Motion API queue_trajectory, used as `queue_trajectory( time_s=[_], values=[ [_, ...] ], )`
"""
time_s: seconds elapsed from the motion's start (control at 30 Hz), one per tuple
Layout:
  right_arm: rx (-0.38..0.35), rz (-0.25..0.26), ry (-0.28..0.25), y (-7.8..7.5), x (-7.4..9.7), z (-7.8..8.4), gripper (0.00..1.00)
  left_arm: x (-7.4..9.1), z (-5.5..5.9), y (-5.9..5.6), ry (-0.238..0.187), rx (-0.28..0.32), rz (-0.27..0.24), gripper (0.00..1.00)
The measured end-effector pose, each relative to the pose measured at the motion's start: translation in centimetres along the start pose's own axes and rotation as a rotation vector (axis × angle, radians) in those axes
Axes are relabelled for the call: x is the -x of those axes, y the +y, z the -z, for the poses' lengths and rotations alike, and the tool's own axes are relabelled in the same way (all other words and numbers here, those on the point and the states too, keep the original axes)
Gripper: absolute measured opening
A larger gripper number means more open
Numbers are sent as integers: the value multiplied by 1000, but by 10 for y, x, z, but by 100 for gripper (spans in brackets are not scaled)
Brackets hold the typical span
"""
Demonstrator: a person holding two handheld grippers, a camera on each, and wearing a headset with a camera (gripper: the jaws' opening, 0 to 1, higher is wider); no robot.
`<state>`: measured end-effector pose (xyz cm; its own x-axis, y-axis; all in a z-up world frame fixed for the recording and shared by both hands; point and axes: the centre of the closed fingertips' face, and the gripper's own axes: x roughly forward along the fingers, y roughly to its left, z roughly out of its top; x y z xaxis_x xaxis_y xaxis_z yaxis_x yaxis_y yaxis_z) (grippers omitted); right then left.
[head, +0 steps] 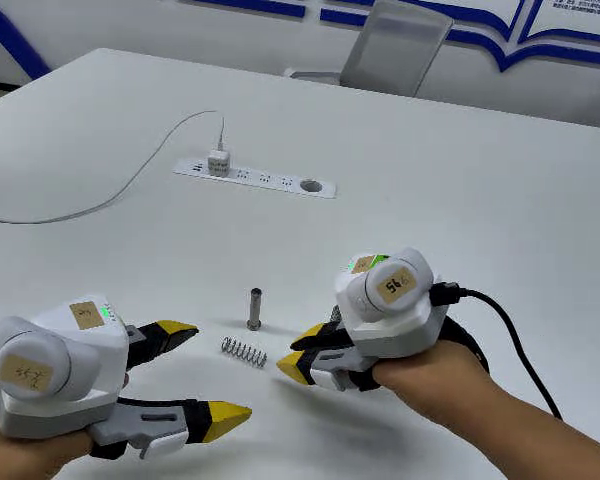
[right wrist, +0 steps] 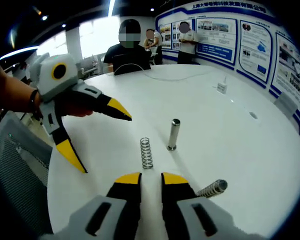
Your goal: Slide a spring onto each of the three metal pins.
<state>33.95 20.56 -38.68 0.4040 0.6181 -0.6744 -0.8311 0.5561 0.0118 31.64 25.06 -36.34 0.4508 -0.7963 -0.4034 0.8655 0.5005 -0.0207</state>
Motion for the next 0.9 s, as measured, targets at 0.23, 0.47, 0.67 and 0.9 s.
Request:
queue_trajectory(
  time_s=[0.23, 0.47, 0.67, 0.9],
  values=[
    [8, -18, 4, 3, -12, -6, 17, 1, 2, 1, 5, 3, -4, 68],
    [6, -28, 20, 4, -23, -4, 16, 2, 2, 2, 6, 2, -4, 67],
    [15, -25, 32, 4, -27, 0, 16, 2, 3, 2, 11, 0, -1, 67],
    [30, -16, 28, 3, -26, -3, 12, 2, 3, 1, 10, -1, 0, 67]
  ],
)
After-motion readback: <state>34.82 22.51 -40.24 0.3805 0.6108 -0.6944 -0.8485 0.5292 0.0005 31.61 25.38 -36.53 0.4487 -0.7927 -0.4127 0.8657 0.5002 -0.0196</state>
